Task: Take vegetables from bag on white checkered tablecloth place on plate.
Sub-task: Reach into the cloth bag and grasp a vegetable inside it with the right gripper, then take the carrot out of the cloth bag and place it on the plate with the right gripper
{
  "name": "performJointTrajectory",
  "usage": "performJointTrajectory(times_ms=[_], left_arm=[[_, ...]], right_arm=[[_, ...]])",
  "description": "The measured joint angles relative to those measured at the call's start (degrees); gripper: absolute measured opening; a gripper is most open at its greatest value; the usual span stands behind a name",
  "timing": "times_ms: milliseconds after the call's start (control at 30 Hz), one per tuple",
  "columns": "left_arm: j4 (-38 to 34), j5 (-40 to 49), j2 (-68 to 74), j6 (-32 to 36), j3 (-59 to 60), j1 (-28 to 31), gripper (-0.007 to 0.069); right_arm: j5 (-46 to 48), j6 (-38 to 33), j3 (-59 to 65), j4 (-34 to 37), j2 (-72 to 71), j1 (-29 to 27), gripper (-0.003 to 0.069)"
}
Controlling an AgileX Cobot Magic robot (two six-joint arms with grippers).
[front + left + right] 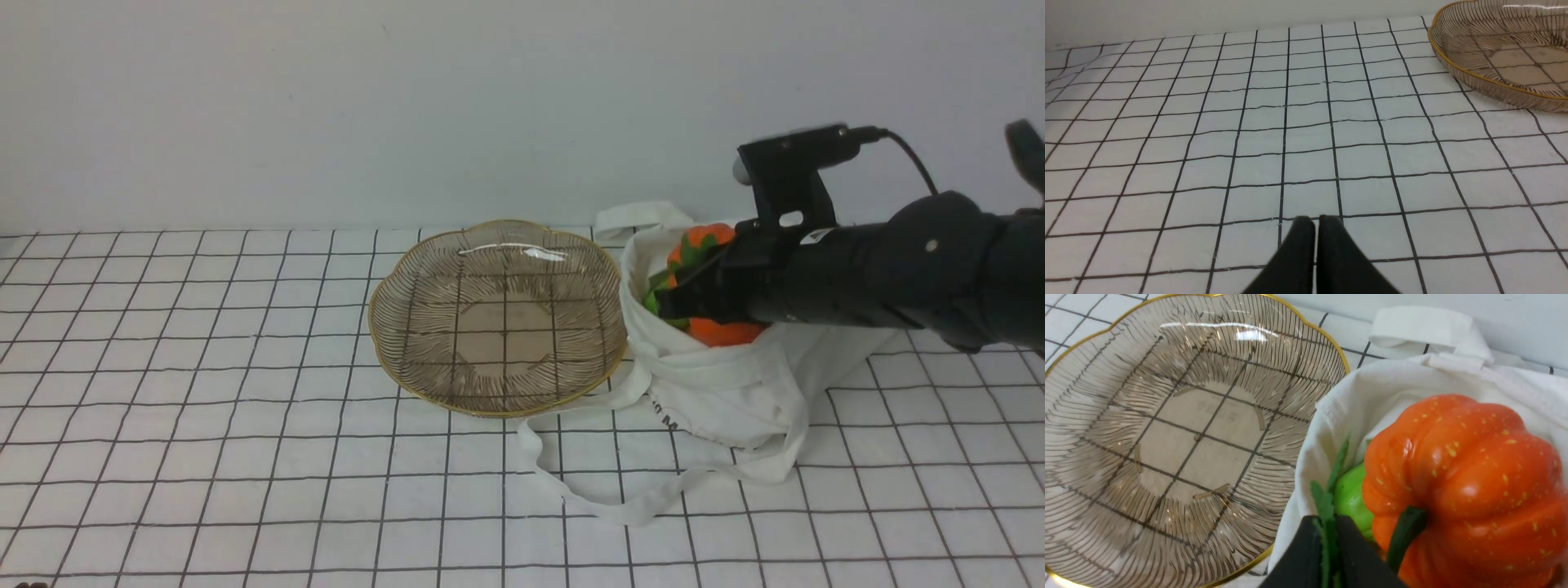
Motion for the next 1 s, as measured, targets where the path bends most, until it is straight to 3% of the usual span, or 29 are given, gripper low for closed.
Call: performJointTrajectory(times_ms=[533,800,1000], left_arm=[[0.0,0.0,0.0,0.0,0.0,0.0,-0.0008],[0.0,0.0,0.0,0.0,0.0,0.0,-0.0008],[0.0,0.0,0.0,0.0,0.0,0.0,-0.0008]], right_arm=[[0.7,0.0,-5.6,1.4,-5.6,0.0,-0.0006],[7.2,0.0,-21.4,8.4,-4.4,0.2,-0.0006],[8.0,-3.9,-27.3,15.4,2.9,4.4,-0.0006]])
